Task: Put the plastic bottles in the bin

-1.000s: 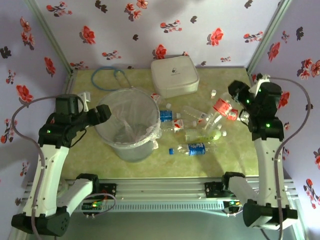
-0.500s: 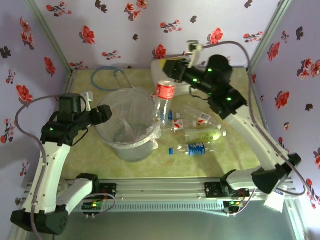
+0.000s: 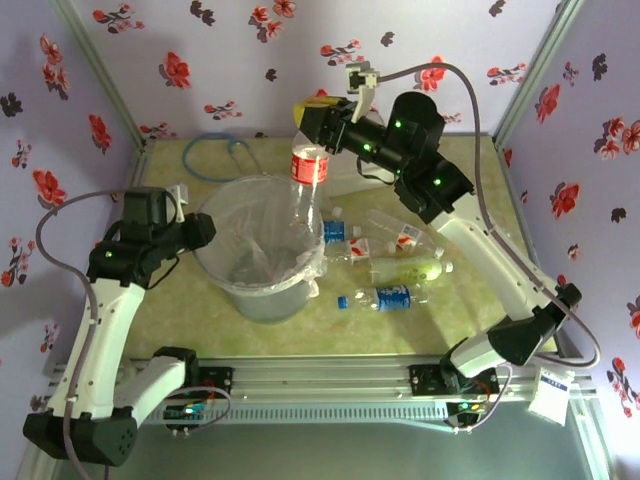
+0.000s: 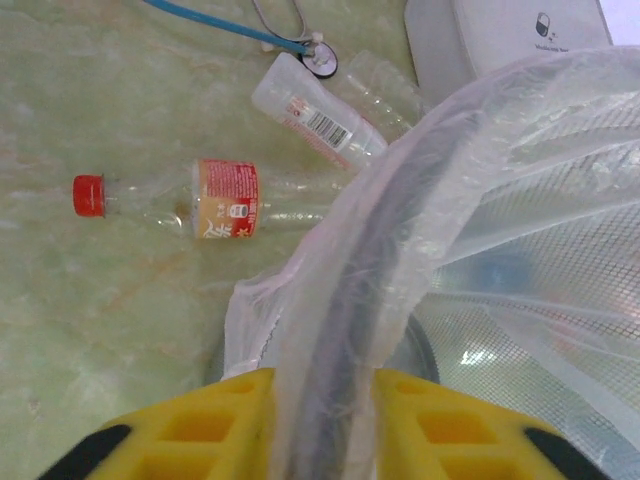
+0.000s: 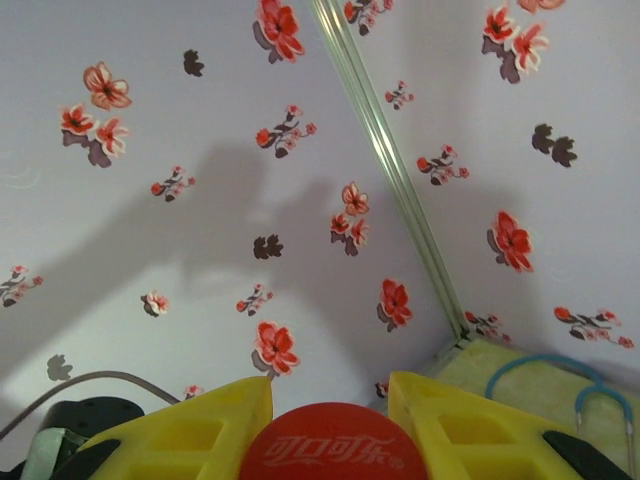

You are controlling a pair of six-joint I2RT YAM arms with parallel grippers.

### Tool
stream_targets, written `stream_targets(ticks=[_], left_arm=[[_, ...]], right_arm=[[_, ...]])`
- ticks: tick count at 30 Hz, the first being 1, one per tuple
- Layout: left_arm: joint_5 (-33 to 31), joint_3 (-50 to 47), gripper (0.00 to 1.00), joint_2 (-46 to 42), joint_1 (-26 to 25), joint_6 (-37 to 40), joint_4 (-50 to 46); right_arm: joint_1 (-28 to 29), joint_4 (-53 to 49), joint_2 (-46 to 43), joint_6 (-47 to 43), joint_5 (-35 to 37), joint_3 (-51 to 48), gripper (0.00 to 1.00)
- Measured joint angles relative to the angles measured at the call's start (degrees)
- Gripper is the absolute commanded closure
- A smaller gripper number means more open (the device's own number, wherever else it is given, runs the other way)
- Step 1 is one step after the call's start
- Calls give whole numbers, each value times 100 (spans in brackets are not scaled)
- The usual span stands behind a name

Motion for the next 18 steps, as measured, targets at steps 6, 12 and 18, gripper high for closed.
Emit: stream_targets(ticks=[6, 12, 18], left_arm=[[-55, -52, 82, 11, 0, -4, 83], [-111, -68, 85, -4, -4, -7, 107], [-142, -74, 89, 0, -22, -52, 149]], right_arm=[[293, 28, 232, -166, 111, -46, 100], [710, -313, 518, -649, 605, -796, 99], [992, 225, 424, -824, 780, -2081, 64]])
